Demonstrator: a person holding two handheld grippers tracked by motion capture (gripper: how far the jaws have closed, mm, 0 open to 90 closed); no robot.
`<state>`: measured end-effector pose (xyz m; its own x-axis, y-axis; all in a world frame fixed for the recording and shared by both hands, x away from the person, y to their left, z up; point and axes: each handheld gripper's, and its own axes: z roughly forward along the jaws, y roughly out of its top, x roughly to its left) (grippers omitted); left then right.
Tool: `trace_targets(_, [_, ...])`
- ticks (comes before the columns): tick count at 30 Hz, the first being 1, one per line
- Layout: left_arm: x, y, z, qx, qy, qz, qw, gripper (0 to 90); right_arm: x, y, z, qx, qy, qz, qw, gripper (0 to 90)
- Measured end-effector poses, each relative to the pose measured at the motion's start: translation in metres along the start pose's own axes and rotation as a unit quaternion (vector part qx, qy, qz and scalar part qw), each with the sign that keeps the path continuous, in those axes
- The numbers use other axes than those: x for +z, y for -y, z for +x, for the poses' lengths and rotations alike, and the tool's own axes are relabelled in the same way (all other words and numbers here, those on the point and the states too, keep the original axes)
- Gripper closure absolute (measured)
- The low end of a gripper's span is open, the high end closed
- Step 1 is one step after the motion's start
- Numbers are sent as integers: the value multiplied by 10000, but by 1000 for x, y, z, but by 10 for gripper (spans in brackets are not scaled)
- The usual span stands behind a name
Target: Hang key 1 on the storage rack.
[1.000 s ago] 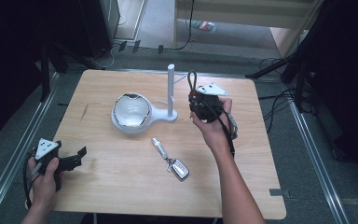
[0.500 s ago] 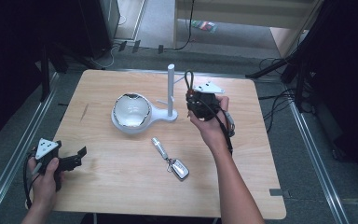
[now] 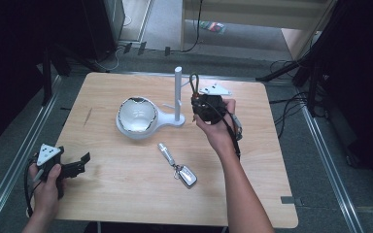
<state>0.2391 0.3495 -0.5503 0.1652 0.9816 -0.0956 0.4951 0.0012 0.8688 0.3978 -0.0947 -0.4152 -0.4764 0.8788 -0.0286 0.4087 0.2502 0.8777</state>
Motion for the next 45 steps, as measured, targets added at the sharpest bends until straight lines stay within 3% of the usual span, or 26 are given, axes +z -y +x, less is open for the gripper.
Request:
trace_targets(29, [0, 0, 0, -10, -1, -1, 10000, 0, 19, 5, 14, -161, -232, 291, 9992, 689])
trace_targets(45, [0, 0, 0, -4, -4, 1, 10000, 0, 24, 12, 13, -206, -325, 320, 9987, 642])
